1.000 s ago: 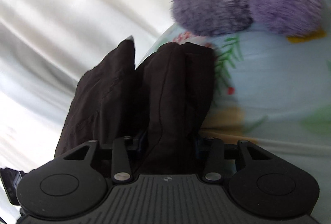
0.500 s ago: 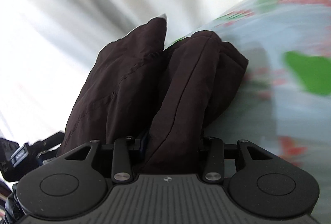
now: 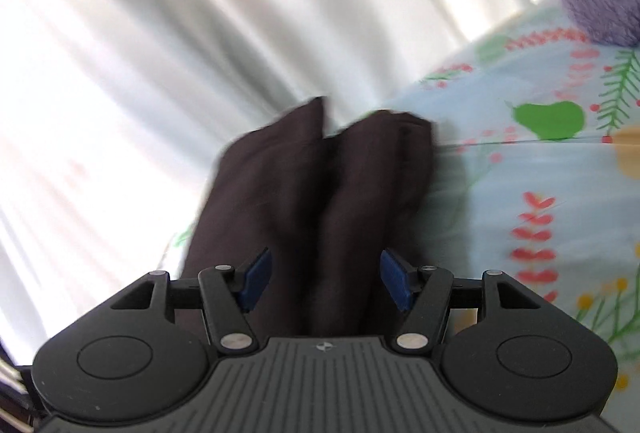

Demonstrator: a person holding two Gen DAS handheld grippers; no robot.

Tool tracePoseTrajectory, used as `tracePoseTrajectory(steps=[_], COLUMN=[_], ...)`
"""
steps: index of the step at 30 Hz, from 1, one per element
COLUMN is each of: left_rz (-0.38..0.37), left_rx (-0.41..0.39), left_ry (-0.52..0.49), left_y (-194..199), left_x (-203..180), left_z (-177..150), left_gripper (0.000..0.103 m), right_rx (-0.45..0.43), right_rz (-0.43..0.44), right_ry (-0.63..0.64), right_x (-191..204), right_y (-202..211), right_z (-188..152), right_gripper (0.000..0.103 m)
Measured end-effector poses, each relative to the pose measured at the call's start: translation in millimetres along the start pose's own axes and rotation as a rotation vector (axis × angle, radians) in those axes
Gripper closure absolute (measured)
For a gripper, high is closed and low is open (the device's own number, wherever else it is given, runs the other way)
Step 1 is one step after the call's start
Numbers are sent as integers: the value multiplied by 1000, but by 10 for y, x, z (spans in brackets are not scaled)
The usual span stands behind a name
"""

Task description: Fold large clothes

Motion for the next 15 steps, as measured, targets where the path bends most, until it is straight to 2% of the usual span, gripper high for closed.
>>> tracePoseTrajectory(steps=[2,3,4,5,7,10,12,15], left_rz=[-24,-13,16,35,66,161,151,152], left_rx=[43,62,74,80,92,93,117,180], left_ry=[-26,-39,-46,-50,-58,-69,-32,26], left_y=[-47,-113,-183,-247,-369,-401,-383,-312], left_x=[-56,-68,-63,-70,-59,48,146,289], left_z=[-147,-190,-214,-231,-229,-219,-263,-327], left_gripper=[3,3,3,3,4,3,3,5], right_rx=[4,20,48,69,53,53,51,35], right_rz=[42,45,22,-18,-116,-198,-235,-242], right_ry=[53,90,124,160,243,277,312,340], right_x=[144,219,296,366,442,388,338,377], right_y=[104,103,47,-23,-89,-131,-199,-158], right_z=[-80,-138,-204,-271,-376,-448,-502,-496], right_gripper=[44,47,59,66,74,75,77,75])
Point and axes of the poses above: each gripper's, at about its wrist camera, not at the fingertips, and y roughly against the way its jaws point, x to its left, z to its top, the point moved 4 cm from there along -y, roughly the way its jaws point, and after that the axes turned 11 degrees about -z, right-handed, at the moved point
